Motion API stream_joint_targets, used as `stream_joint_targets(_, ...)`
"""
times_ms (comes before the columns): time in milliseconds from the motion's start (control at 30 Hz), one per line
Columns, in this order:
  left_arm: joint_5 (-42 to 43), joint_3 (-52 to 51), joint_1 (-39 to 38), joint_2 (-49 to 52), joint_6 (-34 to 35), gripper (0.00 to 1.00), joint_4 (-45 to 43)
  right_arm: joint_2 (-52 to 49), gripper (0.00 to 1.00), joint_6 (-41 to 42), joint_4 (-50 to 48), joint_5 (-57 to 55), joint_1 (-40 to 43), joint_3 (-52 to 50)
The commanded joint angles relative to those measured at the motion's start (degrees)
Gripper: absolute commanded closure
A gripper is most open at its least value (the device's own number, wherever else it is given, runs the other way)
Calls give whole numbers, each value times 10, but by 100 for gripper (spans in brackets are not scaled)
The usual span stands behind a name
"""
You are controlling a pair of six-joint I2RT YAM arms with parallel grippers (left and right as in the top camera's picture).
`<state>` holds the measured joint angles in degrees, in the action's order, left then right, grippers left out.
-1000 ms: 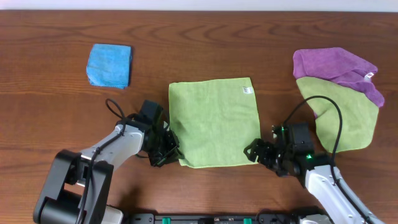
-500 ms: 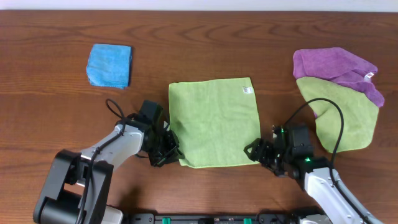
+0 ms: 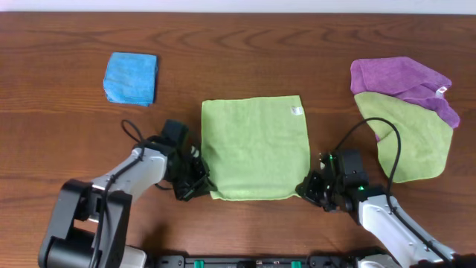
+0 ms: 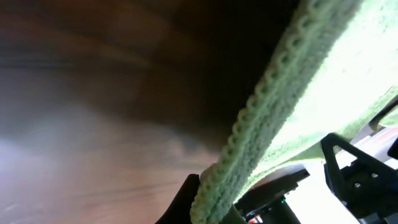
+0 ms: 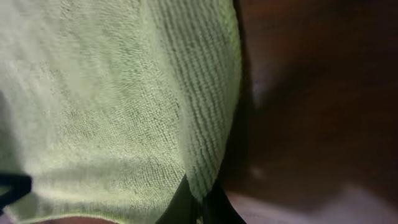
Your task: Fold the cloth
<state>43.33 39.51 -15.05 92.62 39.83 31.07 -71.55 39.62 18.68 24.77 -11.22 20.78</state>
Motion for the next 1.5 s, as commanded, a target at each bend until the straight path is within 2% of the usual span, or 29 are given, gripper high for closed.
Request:
stream_joint_targets(0,-2,-3,34,-19,-68,94,33,26,99,-9,3,5,-6,-7)
stream_joint_targets(233,-2,-3,68,-45,-131,94,123,99,99,15,49,42,-41,-7)
stream_joint_targets(367,-2,-3,68,-64,-131,94,148,146,99,47,71,38,-83,-7)
stream_joint_targets(533,-3,-1,68,-106,-110,94,146,195,99,73,51,-10,-100,-5)
stream_joint_targets(733,-47,7,69,-148,-11,94,83,188,99,70,-31,-86,-100,-5)
stream_joint_targets(967,-117,8,69,-150,80,94,-42,103,99,47,-172,-134,-100,-5)
stream_joint_targets(1167,-174,8,69,-142,110,94,-121,-3,99,40,-273,-154,-97,8)
stream_joint_targets(1467,-203,8,68,-75,120,94,-246,-120,99,-31,-284,-195,-97,90)
